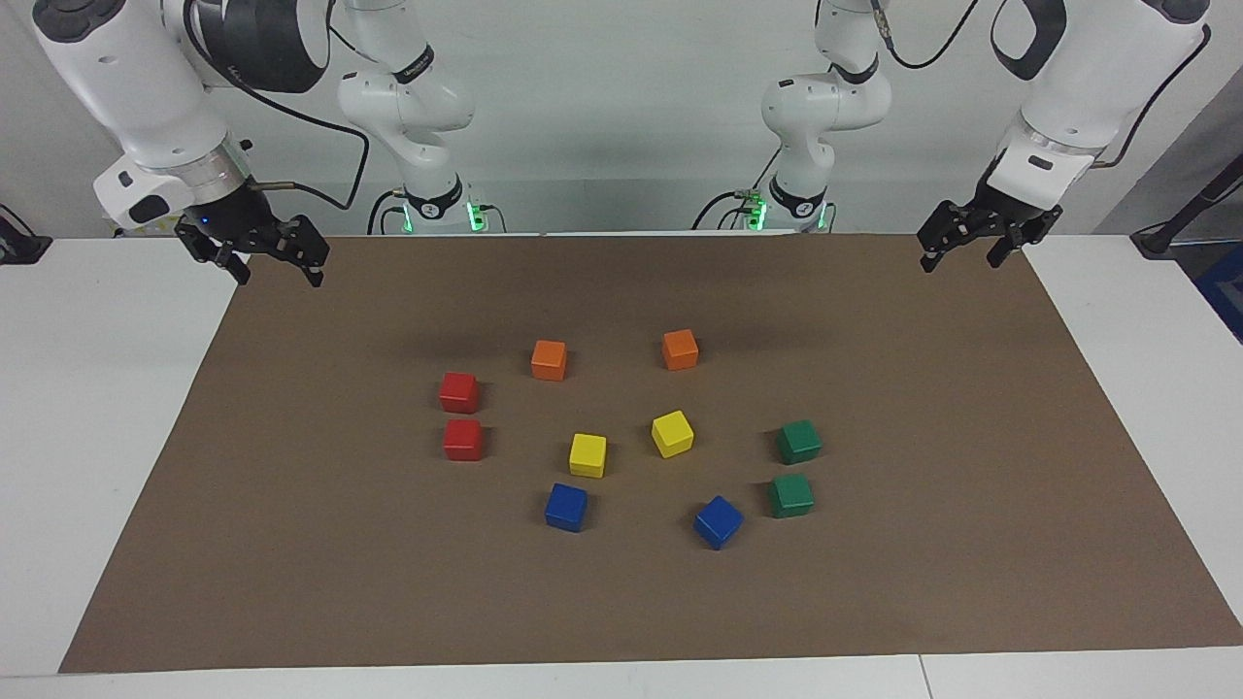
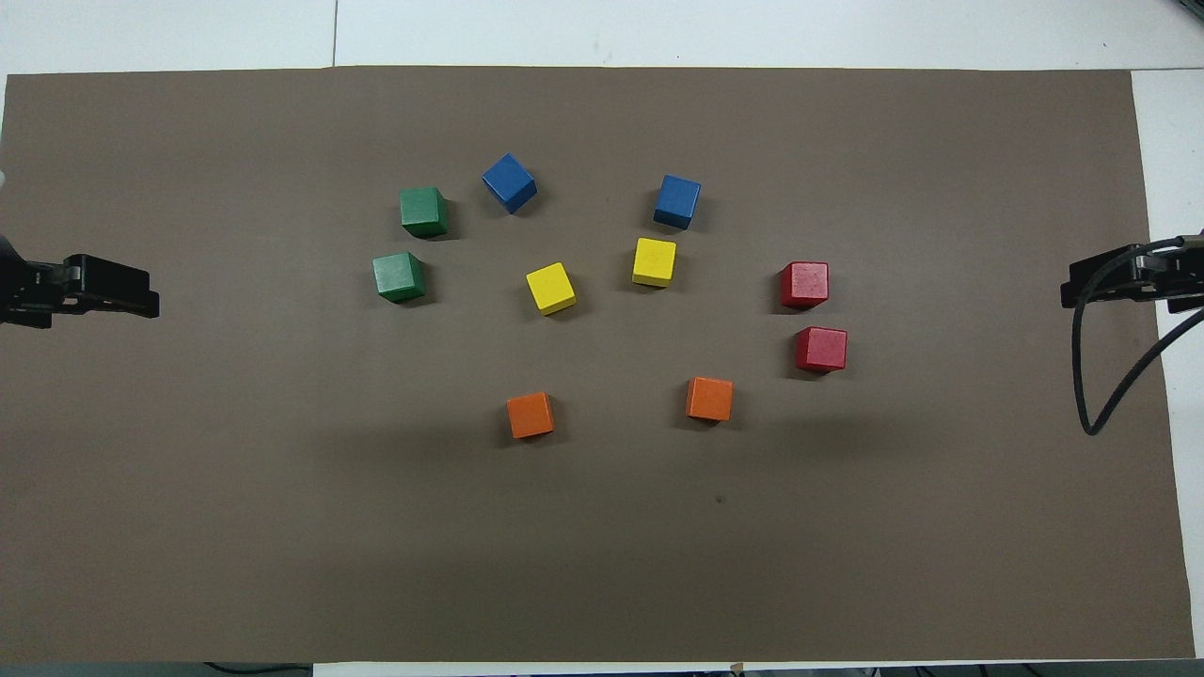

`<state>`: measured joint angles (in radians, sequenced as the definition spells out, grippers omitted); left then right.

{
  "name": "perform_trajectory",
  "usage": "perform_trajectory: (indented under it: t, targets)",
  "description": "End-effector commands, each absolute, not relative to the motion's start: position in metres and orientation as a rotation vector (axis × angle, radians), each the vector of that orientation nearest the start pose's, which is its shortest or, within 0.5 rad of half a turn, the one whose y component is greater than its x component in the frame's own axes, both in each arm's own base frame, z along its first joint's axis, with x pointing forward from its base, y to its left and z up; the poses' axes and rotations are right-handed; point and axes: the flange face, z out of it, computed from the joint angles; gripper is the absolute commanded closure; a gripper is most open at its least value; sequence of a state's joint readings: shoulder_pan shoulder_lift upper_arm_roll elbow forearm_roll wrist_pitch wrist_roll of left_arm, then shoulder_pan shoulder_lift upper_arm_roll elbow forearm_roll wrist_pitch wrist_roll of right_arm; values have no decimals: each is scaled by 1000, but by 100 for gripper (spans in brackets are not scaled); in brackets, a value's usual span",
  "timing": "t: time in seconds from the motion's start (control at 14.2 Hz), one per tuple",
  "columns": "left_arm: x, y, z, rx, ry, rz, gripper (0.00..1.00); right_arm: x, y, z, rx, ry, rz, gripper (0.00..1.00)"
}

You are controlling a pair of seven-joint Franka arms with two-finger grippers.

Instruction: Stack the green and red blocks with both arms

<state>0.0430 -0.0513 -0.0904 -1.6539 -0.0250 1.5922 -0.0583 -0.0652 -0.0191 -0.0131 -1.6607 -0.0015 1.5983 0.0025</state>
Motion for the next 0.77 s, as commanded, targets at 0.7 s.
perform_trajectory:
  t: [0.7]
  targets:
    - [533,-15,618,-3148,-45,-21,0,546,-51,594,-3136,92,60,0]
